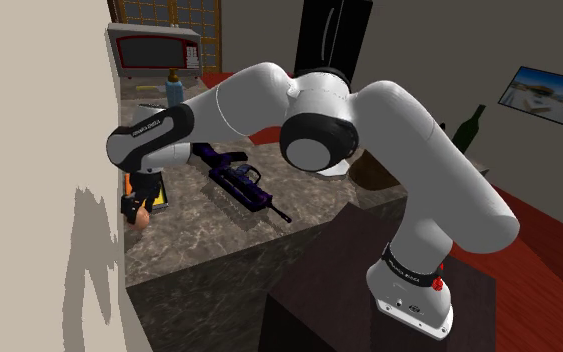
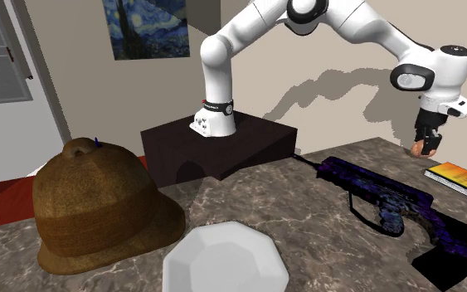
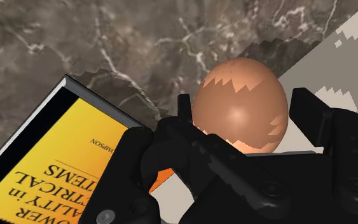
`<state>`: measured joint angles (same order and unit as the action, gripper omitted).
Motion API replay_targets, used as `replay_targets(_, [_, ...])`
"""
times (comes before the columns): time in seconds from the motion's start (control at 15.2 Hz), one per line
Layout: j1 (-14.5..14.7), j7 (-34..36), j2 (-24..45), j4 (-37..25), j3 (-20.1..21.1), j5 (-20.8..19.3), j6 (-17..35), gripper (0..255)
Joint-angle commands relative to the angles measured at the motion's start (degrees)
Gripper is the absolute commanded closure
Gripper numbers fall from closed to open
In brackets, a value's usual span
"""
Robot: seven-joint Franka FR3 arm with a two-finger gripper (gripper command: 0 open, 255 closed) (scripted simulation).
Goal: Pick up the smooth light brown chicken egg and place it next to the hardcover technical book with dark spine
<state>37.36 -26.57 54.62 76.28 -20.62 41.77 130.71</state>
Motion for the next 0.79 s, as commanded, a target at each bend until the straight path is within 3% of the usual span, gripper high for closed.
replay_targets(0.0, [-0.1,-0.11,0.33,-0.18,0.11,0.11,0.2,255])
replay_targets(0.33, [-0.1,-0.11,0.33,-0.18,0.11,0.11,0.2,255])
replay_targets(0.4, [-0.1,-0.11,0.33,-0.18,0.11,0.11,0.2,0])
replay_targets(0.73, [-0.1,-0.11,0.32,-0.18,0.1,0.11,0.2,0])
